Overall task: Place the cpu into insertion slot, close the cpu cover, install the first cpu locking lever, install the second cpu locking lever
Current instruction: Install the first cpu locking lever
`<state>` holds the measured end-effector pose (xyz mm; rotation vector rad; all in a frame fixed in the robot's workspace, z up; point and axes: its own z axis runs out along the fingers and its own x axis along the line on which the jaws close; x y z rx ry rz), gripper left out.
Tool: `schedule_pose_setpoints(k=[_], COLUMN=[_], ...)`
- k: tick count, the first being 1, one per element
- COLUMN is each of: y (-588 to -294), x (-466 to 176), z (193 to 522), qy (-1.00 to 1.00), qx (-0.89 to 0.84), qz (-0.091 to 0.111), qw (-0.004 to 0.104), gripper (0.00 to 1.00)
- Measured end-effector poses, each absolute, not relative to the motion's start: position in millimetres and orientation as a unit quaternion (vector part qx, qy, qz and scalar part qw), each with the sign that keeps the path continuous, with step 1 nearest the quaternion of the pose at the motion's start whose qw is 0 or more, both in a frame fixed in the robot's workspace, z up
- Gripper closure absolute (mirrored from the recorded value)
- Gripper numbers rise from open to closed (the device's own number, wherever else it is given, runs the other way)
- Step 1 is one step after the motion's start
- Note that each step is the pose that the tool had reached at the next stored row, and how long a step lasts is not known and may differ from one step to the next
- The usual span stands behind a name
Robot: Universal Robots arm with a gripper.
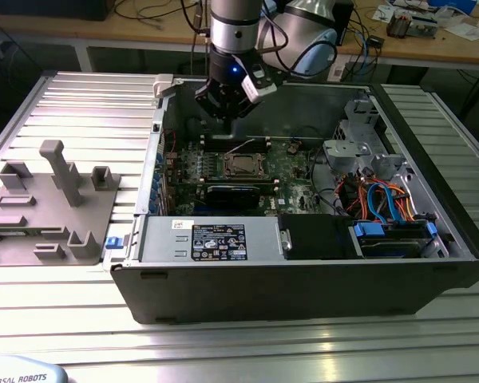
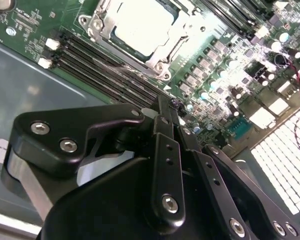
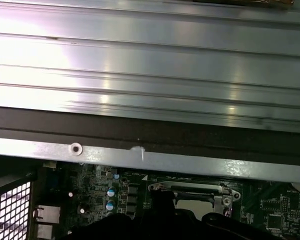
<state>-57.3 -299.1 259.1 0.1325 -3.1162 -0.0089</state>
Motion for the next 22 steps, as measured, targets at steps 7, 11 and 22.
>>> schedule_pose_setpoints(k=[7, 11, 22], y=[-299, -299, -298], x=[-46, -45, -40], z=[250, 241, 226], qy=[-0.999, -0.999, -0.999], qx=[0.043, 0.043, 0.043], qz=[-0.003, -0.003, -0.003], qw=[0.014, 0.015, 0.016], gripper=[0.89, 0.89, 0.89])
